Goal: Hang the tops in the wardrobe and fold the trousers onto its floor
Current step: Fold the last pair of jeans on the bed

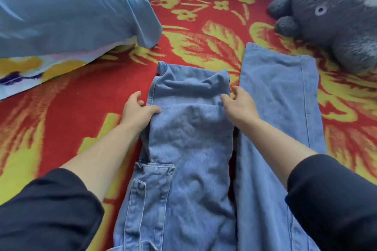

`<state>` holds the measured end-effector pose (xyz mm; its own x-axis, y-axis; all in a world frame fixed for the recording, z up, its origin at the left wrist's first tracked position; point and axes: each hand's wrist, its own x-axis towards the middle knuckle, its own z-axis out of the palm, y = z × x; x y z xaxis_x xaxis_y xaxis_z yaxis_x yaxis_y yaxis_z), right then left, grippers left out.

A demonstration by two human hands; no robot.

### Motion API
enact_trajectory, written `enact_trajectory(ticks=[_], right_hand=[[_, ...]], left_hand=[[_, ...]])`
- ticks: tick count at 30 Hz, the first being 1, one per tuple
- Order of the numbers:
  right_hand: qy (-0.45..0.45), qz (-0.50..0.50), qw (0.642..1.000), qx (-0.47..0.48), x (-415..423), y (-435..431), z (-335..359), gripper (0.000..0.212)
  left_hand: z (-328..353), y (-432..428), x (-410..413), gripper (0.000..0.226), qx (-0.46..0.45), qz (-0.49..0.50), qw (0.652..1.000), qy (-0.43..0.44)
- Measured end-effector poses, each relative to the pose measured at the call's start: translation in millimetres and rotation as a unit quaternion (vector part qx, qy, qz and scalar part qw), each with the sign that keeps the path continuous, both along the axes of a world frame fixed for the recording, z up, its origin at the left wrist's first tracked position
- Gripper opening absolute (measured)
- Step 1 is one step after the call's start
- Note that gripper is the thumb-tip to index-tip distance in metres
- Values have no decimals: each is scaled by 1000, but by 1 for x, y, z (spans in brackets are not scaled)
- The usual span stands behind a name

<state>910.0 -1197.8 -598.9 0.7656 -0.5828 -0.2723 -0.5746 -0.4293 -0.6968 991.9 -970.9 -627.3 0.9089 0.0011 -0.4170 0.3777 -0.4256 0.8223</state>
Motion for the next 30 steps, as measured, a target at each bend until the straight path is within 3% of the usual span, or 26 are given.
enact_trajectory(ticks=[3,4,6,8,9,12,15,18,20,21,23,25,26,30], right_hand=[[49,34,998,37,22,-8,-12,56],[60,43,996,54,25,-9,-17,62],[51,38,993,104,29,-10,-25,59],[14,-15,988,155,34,-16,-25,25],[6,-44,987,156,38,-20,-19,19],[25,-42,998,50,53,-37,4,36],[-58,-25,998,21,78,-48,43,40],[-141,5,989,-36,98,-52,80,31],[-175,22,984,-17,106,-56,90,18],[-173,24,985,5,108,-58,91,35],[-109,9,994,33,103,-62,78,73],[3,-22,1000,-12,91,-64,50,83],[52,-21,997,-49,80,-63,34,81],[128,121,970,-165,23,-47,-23,66]], left_hand=[[-1,-11,16,104,37,-80,996,28],[-3,-14,21,97,51,-100,993,36],[-3,-20,27,61,20,-113,992,50],[2,-29,33,32,-3,-81,996,37],[5,-33,39,26,24,-68,997,13],[23,-43,58,25,122,-44,988,-78],[64,-58,79,6,28,-19,994,-103],[97,-67,96,12,2,13,986,-167],[100,-70,103,13,-16,23,982,-186],[96,-71,102,13,-42,21,984,-170],[74,-71,98,52,-70,-4,992,-108],[47,-69,85,91,17,-91,992,-84],[32,-69,73,97,60,-160,981,-88],[-30,-68,20,77,282,-395,864,-134]])
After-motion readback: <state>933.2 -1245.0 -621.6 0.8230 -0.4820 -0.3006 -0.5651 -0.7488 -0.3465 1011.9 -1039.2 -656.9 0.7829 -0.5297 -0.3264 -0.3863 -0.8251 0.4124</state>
